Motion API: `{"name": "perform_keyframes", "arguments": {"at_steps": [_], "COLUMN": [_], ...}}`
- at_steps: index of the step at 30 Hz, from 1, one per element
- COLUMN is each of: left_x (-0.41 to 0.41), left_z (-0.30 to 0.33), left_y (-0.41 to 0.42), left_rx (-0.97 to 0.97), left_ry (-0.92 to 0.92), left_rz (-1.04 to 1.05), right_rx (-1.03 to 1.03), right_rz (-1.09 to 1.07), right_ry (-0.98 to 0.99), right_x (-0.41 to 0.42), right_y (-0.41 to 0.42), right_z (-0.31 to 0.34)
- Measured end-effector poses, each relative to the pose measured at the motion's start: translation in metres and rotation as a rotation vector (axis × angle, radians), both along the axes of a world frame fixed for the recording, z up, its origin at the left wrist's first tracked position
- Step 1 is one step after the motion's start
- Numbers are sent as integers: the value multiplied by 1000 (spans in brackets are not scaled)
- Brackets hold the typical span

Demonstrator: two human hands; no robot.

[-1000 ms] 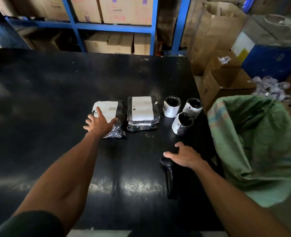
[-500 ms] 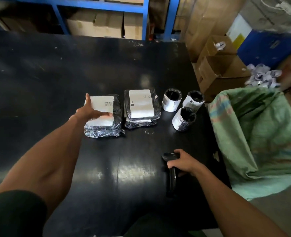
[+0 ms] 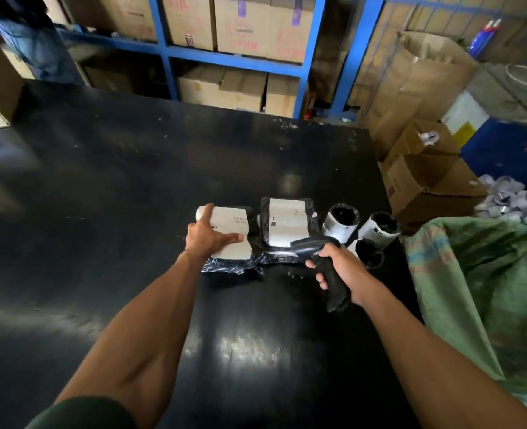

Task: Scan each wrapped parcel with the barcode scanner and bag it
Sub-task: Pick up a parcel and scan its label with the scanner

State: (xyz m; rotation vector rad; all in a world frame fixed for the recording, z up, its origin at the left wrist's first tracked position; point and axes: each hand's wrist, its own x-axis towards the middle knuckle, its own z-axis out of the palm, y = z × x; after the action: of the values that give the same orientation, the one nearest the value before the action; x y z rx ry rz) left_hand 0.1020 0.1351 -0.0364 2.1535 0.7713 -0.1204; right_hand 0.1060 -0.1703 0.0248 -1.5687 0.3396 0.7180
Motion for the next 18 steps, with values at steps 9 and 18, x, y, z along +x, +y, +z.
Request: {"name": "perform_keyframes", "arguments": {"at_steps": [9,18], "left_x": [-57,-88], "left_z": [9,22], "left_y": [-29,-38], "left_rx": [50,30], "left_ry": [-226,-413], "left_rz": [29,140], "right_rx": [22,-103], "right_rz": [76,178], "right_ry": [-336,-551], "right_x": [-24,-42], "right_y": [48,65], "right_z": [48,64]}}
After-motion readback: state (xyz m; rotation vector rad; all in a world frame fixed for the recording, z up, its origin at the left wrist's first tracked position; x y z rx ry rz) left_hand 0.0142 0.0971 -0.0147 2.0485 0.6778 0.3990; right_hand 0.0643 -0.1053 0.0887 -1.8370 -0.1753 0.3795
